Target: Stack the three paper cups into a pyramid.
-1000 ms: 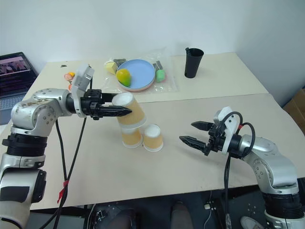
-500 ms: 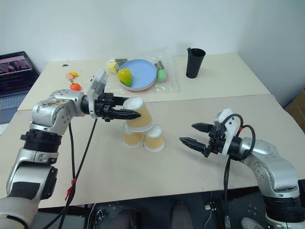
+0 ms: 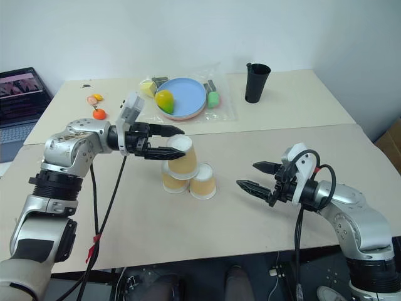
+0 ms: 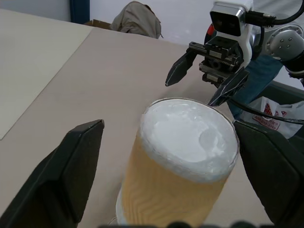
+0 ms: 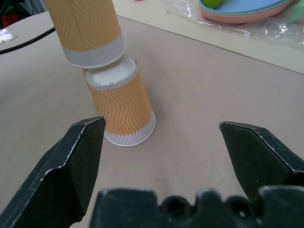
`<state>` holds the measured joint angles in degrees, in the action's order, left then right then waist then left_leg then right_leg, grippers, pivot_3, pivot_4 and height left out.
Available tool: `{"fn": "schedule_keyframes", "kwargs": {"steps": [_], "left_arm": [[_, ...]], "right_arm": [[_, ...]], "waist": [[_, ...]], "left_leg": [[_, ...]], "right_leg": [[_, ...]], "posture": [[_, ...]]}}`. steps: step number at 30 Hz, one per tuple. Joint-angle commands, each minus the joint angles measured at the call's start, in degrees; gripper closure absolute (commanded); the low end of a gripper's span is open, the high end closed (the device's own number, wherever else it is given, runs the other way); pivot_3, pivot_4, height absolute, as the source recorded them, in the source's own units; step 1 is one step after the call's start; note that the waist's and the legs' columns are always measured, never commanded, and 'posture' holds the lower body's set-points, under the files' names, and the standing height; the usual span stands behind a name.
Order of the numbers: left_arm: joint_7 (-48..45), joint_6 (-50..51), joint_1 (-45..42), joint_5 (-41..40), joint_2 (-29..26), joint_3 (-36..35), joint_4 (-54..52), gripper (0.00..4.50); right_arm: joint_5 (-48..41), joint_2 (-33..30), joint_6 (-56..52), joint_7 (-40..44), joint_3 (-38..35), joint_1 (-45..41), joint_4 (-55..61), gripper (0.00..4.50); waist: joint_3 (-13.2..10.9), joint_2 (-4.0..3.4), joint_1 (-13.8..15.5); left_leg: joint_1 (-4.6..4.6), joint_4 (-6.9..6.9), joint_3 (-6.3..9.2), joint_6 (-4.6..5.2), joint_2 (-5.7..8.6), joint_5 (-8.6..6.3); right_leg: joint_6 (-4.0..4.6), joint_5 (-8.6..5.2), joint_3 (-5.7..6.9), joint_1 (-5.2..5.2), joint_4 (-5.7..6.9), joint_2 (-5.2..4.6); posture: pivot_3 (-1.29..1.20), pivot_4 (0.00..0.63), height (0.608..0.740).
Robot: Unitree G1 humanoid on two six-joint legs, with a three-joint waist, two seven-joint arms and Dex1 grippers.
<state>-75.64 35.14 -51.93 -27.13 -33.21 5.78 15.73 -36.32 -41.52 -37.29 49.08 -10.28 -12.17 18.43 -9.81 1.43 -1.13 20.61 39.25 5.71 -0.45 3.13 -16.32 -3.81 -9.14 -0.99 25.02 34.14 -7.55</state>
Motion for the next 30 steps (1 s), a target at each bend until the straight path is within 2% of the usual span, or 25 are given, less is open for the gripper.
{"fn": "schedule_keyframes", "kwargs": {"steps": [1, 9, 16, 21, 26, 30], "left_arm": [[0.29, -0.86, -1.14, -0.66, 0.20, -1.90, -0.96, 0.08], [2.18, 1.17, -0.35, -3.56, 1.24, -4.43, -4.17, 0.08], [7.07, 6.52, -0.61, -9.84, 1.94, -10.55, -7.98, 0.08], [15.41, 7.09, -1.03, -12.09, 1.46, -17.68, -7.35, 0.08], [21.78, 6.48, 5.38, -10.11, -3.20, -22.04, -10.77, 0.08], [28.91, 6.70, 14.35, -10.28, -5.94, -28.63, -14.39, 0.08]], "right_arm": [[-0.91, -0.66, 0.71, 0.32, -1.85, -0.89, 0.76, 0.00], [-0.56, -0.89, 0.61, 1.02, -1.22, -1.76, -0.10, 0.00], [-0.19, -0.99, 0.87, 1.72, -0.61, -3.10, -1.23, 0.00], [-0.05, -0.95, 0.95, 1.95, -0.55, -3.24, -1.30, 0.00], [-0.43, -2.22, 1.01, 1.67, -3.99, -0.65, -0.43, 0.00], [3.06, 0.05, 5.87, -6.43, -10.95, 0.88, -1.94, 0.00]], "waist": [[0.00, 0.00, -0.01], [0.00, 0.00, 0.00], [0.00, 0.00, -0.07], [0.00, 0.00, -0.11], [0.01, -0.01, -0.20], [0.00, 0.00, -0.08]], "left_leg": [[0.00, 0.00, 0.00, 0.00, 0.00, 0.00], [0.00, 0.01, 0.00, 0.00, -0.01, 0.00], [-0.01, 0.02, 0.01, 0.00, -0.01, 0.00], [-0.03, 0.03, 0.01, 0.00, -0.01, 0.00], [-0.05, 0.03, 0.01, 0.00, -0.01, 0.00], [-0.03, 0.03, 0.00, 0.00, -0.01, 0.00]], "right_leg": [[0.00, 0.00, 0.00, 0.00, 0.00, 0.00], [0.00, 0.00, 0.00, 0.00, 0.00, 0.00], [0.00, 0.00, 0.00, 0.00, 0.02, 0.00], [0.00, 0.00, 0.00, 0.00, 0.03, 0.00], [0.00, 0.00, -0.02, 0.01, 0.02, 0.00], [0.01, 0.00, -0.08, 0.06, 0.03, 0.00]], "posture": [[0.00, 0.150, 0.720], [0.00, 0.150, 0.720], [0.00, 0.150, 0.720], [0.00, 0.150, 0.720], [0.00, 0.150, 0.720], [0.00, 0.150, 0.720]]}}
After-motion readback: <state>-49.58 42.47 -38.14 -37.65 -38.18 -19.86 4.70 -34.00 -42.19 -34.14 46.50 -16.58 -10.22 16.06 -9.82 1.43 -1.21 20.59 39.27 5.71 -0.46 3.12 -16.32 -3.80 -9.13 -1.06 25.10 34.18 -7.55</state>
